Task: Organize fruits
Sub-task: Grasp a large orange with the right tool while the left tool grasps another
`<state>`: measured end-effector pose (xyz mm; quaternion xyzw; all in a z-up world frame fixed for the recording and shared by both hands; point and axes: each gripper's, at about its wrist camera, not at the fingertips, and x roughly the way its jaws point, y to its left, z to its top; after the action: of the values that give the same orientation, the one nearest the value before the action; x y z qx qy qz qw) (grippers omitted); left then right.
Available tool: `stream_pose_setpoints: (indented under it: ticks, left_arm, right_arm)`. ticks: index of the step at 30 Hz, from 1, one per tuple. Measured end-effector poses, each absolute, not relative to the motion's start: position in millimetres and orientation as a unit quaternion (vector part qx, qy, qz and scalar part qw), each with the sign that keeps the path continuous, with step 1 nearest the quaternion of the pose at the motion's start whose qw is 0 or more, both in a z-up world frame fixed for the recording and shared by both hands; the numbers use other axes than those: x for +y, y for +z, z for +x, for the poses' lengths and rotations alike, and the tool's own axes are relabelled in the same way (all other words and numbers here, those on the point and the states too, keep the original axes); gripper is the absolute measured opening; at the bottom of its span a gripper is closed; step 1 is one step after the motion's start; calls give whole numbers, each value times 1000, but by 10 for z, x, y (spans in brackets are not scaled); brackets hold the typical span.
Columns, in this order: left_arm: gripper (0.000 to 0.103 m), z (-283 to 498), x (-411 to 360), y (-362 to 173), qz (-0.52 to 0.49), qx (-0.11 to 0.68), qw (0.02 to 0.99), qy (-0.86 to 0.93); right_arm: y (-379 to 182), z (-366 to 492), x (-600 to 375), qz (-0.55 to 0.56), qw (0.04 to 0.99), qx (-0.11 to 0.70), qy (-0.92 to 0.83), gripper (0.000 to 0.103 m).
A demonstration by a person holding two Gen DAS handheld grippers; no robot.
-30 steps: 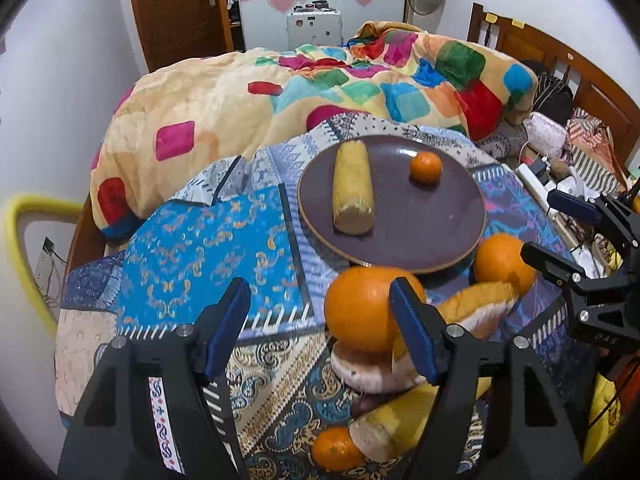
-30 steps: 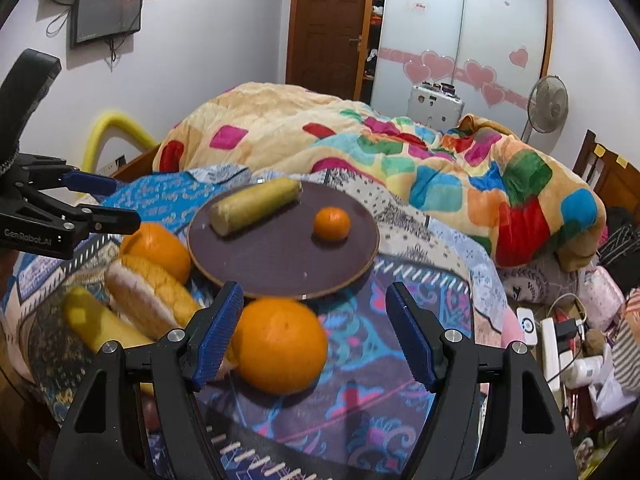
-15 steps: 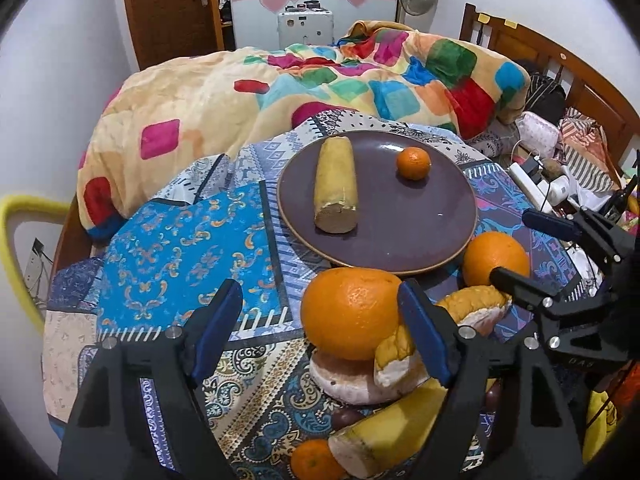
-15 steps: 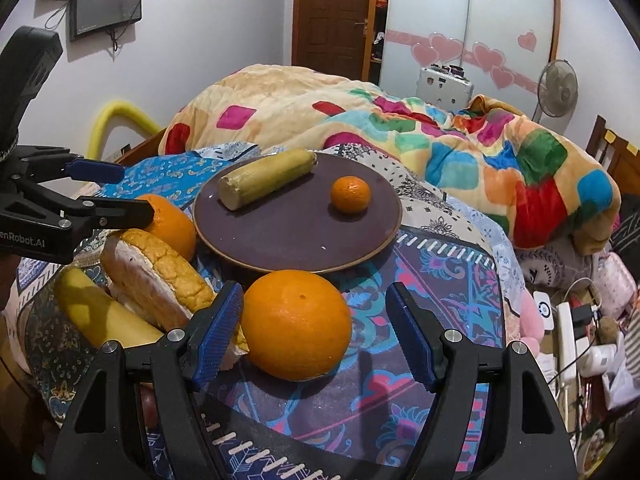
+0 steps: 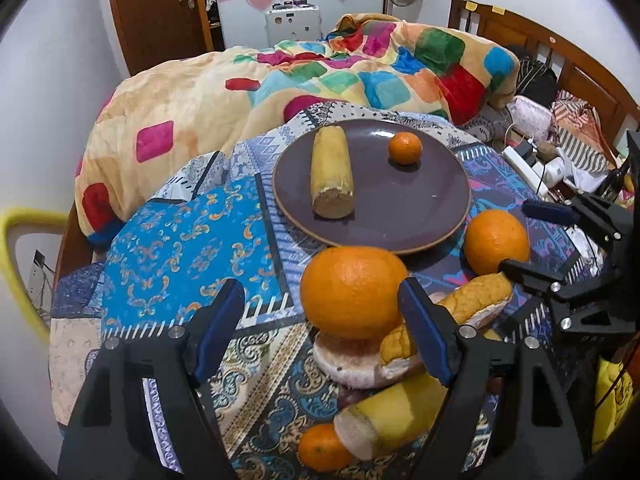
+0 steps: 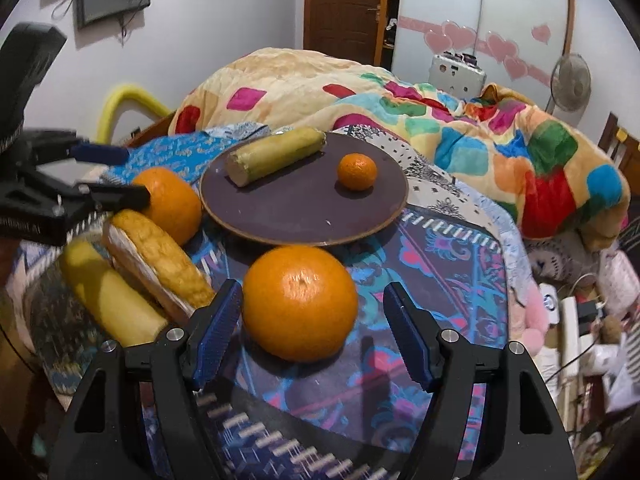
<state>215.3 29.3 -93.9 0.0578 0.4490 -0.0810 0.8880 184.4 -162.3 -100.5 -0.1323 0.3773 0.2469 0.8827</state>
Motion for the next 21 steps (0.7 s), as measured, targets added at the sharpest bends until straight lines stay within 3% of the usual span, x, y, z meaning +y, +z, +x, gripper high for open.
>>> stream_pose_setpoints:
  ticks: [14, 15, 21]
  left_arm:
    - [79, 2372, 270, -1002, 21, 478, 872, -97]
    - [78, 2386, 271, -1007, 18, 480, 871, -100]
    - [68, 2449, 189, -1068, 8, 499, 858, -125]
  right_arm:
    - [-1089, 1975, -1608, -110, 875, 389, 267, 66]
    - [-1091, 1989, -1595, -110, 874, 389, 271, 61]
    - [-1094, 1974, -1649, -109, 877, 385, 267, 60]
